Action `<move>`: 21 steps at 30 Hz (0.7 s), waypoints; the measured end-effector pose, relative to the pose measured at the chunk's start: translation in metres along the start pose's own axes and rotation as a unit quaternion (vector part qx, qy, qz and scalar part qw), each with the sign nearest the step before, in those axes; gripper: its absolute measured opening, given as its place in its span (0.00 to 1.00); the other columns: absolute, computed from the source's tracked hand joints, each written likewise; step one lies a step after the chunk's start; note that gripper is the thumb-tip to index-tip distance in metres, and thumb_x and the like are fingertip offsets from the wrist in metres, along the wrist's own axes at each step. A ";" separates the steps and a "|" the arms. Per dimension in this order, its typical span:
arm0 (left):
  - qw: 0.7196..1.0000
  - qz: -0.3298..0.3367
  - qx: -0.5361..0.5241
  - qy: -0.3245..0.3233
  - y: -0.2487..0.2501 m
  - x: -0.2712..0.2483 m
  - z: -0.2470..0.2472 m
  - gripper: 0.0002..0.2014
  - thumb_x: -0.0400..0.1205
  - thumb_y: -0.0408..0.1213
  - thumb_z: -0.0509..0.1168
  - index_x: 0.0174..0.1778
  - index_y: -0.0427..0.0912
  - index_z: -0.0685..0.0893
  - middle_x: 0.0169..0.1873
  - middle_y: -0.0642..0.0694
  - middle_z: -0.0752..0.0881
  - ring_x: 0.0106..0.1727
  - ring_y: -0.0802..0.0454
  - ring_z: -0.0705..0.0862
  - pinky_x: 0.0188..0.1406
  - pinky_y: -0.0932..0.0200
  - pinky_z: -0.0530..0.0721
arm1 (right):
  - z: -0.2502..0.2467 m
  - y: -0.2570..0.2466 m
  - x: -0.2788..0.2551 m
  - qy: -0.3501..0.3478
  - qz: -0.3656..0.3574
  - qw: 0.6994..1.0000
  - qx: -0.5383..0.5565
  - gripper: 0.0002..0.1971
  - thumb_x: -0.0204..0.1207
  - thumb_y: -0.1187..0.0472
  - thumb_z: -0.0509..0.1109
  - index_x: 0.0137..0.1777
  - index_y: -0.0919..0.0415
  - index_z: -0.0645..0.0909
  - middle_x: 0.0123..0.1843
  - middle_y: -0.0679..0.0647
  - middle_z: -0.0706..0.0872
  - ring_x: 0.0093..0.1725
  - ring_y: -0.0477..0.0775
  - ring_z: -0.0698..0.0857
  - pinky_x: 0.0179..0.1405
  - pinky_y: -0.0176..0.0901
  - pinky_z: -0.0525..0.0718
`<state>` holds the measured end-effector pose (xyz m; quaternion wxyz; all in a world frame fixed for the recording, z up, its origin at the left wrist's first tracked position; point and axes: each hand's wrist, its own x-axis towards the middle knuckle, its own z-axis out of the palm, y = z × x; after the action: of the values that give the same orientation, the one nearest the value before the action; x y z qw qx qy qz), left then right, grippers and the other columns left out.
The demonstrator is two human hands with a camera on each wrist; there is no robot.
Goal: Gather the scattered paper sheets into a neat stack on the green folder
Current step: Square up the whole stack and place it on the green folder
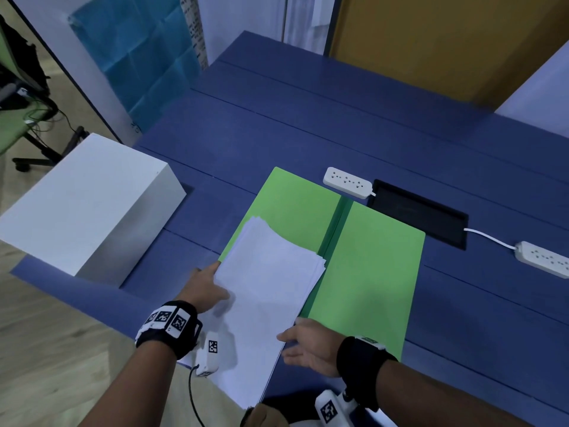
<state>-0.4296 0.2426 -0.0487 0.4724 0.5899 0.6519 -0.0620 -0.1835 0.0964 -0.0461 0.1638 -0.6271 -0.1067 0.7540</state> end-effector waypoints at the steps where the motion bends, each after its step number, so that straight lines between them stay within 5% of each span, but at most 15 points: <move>1: 1.000 0.010 -0.005 -0.002 0.000 -0.001 -0.002 0.26 0.70 0.37 0.72 0.62 0.64 0.81 0.60 0.42 0.82 0.60 0.47 0.75 0.51 0.52 0.77 | -0.001 0.000 0.000 -0.001 -0.003 1.000 -0.003 0.31 0.82 0.64 0.76 0.81 0.63 0.68 0.82 0.63 0.71 0.80 0.70 0.76 0.76 0.57 0.84; 6: 0.996 0.078 -0.038 -0.018 0.001 -0.006 -0.009 0.27 0.75 0.40 0.79 0.69 0.61 0.82 0.59 0.59 0.90 0.60 0.56 0.88 0.65 0.49 0.84 | -0.002 0.000 -0.002 -0.003 -0.013 1.000 0.007 0.36 0.86 0.64 0.72 0.88 0.63 0.59 0.87 0.65 0.66 0.79 0.70 0.77 0.79 0.58 0.81; 11: 0.995 0.101 -0.017 -0.016 0.017 -0.011 -0.005 0.28 0.81 0.39 0.76 0.76 0.63 0.77 0.64 0.58 0.88 0.63 0.53 0.87 0.64 0.52 0.83 | -0.001 0.000 -0.008 0.002 -0.029 1.000 -0.007 0.41 0.87 0.61 0.71 0.92 0.61 0.50 0.91 0.60 0.60 0.73 0.66 0.77 0.77 0.55 0.82; 15: 0.986 0.136 0.095 0.029 0.037 -0.027 -0.001 0.30 0.82 0.35 0.70 0.81 0.58 0.75 0.64 0.51 0.89 0.63 0.44 0.86 0.59 0.53 0.82 | -0.004 -0.003 -0.012 0.015 -0.028 0.998 -0.060 0.28 0.87 0.55 0.71 0.84 0.58 0.68 0.87 0.57 0.69 0.65 0.61 0.81 0.73 0.53 0.85; 17: 0.974 0.176 0.128 0.067 0.049 -0.047 0.000 0.29 0.82 0.37 0.69 0.79 0.61 0.76 0.57 0.52 0.91 0.58 0.42 0.87 0.53 0.51 0.84 | -0.008 -0.005 -0.016 0.015 -0.026 0.997 -0.077 0.21 0.86 0.53 0.71 0.75 0.58 0.75 0.82 0.59 0.74 0.57 0.59 0.81 0.63 0.49 0.88; 19: 0.959 0.226 0.137 0.104 0.061 -0.075 0.002 0.29 0.82 0.37 0.70 0.79 0.61 0.75 0.50 0.49 0.93 0.52 0.38 0.88 0.47 0.48 0.85 | -0.013 -0.006 -0.022 0.012 -0.032 0.996 -0.080 0.14 0.87 0.53 0.71 0.67 0.56 0.75 0.73 0.58 0.77 0.53 0.57 0.81 0.54 0.47 0.86; 21: 0.943 0.279 0.135 0.120 0.071 -0.105 0.003 0.31 0.82 0.38 0.71 0.80 0.65 0.72 0.41 0.47 0.92 0.45 0.37 0.88 0.41 0.46 0.85 | -0.020 -0.005 -0.029 0.010 -0.048 0.996 -0.076 0.14 0.87 0.52 0.71 0.67 0.53 0.73 0.71 0.58 0.77 0.56 0.57 0.82 0.55 0.47 0.85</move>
<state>-0.3840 0.1870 0.0560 0.3052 0.8097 0.4981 0.0563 -0.1587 0.0885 -0.0214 0.1532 -0.6393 -0.1920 0.7287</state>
